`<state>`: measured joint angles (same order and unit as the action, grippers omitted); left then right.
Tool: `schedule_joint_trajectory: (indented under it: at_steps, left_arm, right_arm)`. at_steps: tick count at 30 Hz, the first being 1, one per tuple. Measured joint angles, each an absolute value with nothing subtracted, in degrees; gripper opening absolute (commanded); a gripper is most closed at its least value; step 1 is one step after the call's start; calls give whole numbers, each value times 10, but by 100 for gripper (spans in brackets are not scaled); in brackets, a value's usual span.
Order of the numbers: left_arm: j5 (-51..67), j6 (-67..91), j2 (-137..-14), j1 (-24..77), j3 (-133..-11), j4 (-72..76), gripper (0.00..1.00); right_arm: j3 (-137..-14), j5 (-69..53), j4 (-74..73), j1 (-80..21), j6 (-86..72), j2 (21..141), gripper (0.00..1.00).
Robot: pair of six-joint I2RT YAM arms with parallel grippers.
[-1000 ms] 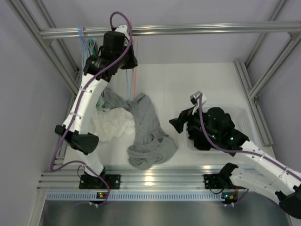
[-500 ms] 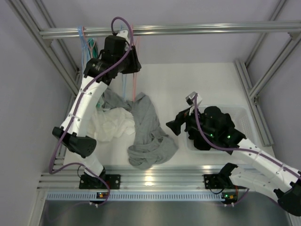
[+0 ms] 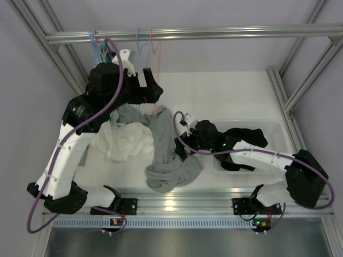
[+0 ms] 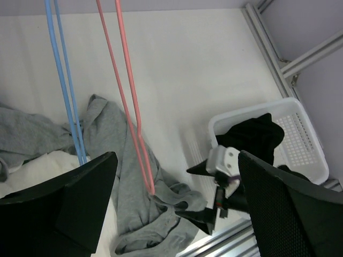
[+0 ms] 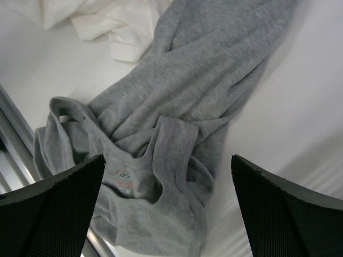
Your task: Remove the tank top from the hanger
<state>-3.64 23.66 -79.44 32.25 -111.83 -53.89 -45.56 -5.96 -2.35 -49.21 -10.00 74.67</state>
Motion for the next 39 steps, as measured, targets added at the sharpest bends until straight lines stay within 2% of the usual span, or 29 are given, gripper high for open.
schedule_joint_trajectory:
  at_steps: [6, 11, 16, 18, 19, 20, 23, 24, 25, 26, 31, 34, 39]
  left_arm:
    - [-47, 237, -633, 331, -983, -539, 99]
    - [-112, 236, -480, 331, -855, -524, 99]
    - [-174, 231, -405, 331, -795, -504, 99]
    - [-192, 226, -398, 331, -765, -491, 99]
    - [-199, 224, -397, 331, -747, -487, 99]
    - [-206, 223, -396, 331, -731, -483, 99]
    - [-229, 219, -389, 331, -680, -481, 99]
    - [-240, 218, -385, 331, -665, -479, 99]
    - [-250, 217, -380, 331, -653, -479, 99]
    - [-256, 216, -375, 331, -643, -478, 99]
    - [-300, 212, -322, 331, -601, -458, 99]
    - [-319, 210, -301, 331, -595, -445, 99]
    - [-337, 208, -298, 331, -578, -428, 99]
  right_arm:
    - [-493, -1, 1, -522, -79, 867, 100]
    - [-521, 50, 11, -546, -75, 954, 99]
    - [-545, 96, 18, -574, -94, 1019, 99]
    - [-560, 125, 26, -582, -109, 1042, 96]
    - [-567, 135, 29, -585, -117, 1049, 91]
    - [-572, 150, 36, -588, -125, 1057, 74]
    - [-574, 207, 47, -602, -147, 1064, 42]
    - [-570, 235, 49, -610, -155, 1064, 35]
    - [-564, 253, 53, -615, -162, 1062, 11]
    - [-556, 274, 55, -621, -165, 1058, 0]
    - [-477, 336, 44, -635, -182, 979, 0]
    - [-446, 343, 23, -636, -174, 881, 0]
    - [-461, 337, 20, -636, -130, 690, 0]
